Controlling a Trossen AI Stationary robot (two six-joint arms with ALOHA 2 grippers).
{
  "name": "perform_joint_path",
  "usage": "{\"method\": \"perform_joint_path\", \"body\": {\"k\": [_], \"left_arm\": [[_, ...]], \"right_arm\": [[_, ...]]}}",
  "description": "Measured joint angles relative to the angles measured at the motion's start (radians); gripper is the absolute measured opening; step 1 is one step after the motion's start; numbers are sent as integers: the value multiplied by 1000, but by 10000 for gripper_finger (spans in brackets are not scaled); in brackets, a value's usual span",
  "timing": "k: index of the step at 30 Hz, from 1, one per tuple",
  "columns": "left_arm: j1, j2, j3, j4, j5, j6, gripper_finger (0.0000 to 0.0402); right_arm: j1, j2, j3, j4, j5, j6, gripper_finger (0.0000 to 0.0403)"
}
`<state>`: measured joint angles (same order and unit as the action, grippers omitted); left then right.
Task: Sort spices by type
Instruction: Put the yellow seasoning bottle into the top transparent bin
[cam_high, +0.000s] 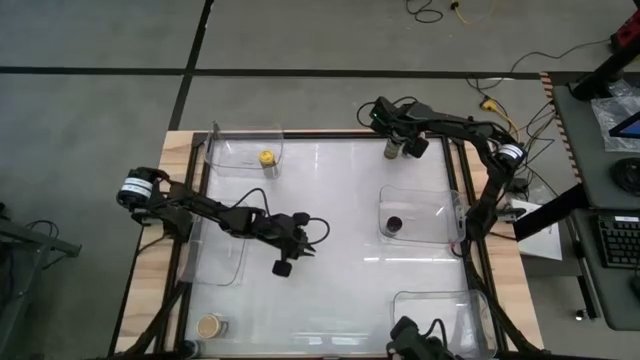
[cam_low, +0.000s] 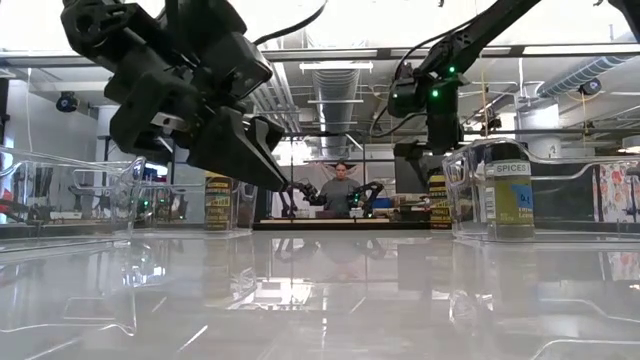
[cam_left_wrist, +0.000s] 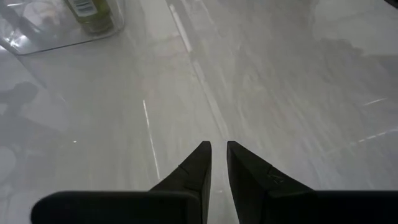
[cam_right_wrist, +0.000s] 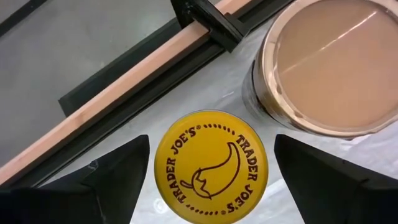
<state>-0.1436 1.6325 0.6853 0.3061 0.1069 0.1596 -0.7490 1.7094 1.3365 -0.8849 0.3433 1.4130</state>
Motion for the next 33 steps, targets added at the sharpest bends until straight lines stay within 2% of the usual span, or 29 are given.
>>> {"method": "perform_joint_path", "body": {"k": [7, 18, 22, 27, 33], "left_arm": [[-1, 0, 0, 0, 10, -3, 36], [-3, 0, -1, 26, 10, -4, 36], [-5, -4, -1, 13, 10, -2, 36], [-5, -60, -2, -64, 9, 5, 36], [-5, -179, -2, -152, -12, 32, 36]], "right_arm": [[0, 0, 0, 0, 8, 1, 310], [13, -2, 0, -8, 10, -26, 234], [30, -8, -1, -26, 29, -50, 227], [81, -23, 96, -105, 68, -240, 238], [255, -34, 246, -153, 105, -403, 228]]}}
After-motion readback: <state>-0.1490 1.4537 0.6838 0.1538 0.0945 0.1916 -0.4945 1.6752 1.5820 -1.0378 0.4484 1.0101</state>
